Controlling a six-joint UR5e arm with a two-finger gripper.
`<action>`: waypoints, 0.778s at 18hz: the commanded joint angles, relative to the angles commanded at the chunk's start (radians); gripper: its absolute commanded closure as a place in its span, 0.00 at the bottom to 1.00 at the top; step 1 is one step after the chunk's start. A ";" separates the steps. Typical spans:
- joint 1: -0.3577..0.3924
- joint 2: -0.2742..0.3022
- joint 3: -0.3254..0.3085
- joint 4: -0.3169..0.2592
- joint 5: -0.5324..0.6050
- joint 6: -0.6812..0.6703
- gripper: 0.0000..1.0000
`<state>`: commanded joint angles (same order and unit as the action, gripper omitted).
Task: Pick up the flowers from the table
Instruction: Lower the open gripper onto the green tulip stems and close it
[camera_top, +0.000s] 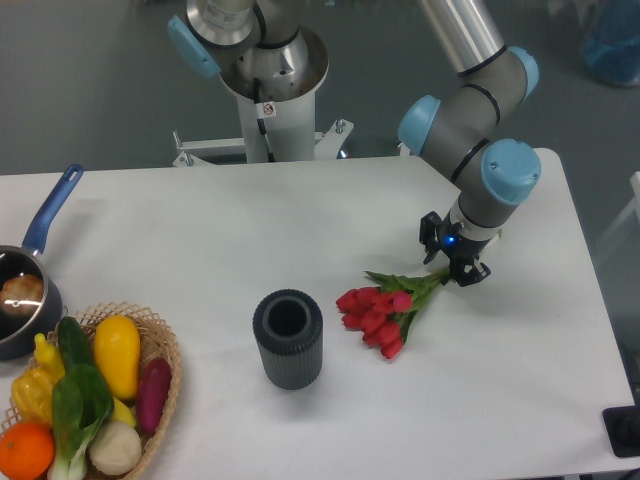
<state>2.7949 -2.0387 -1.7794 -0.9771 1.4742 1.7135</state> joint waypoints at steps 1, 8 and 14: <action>0.000 0.000 0.002 0.000 0.000 0.000 0.61; -0.005 0.000 0.002 0.000 0.000 -0.028 0.72; -0.005 0.002 0.005 0.000 0.000 -0.029 0.78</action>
<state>2.7903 -2.0371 -1.7748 -0.9771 1.4742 1.6843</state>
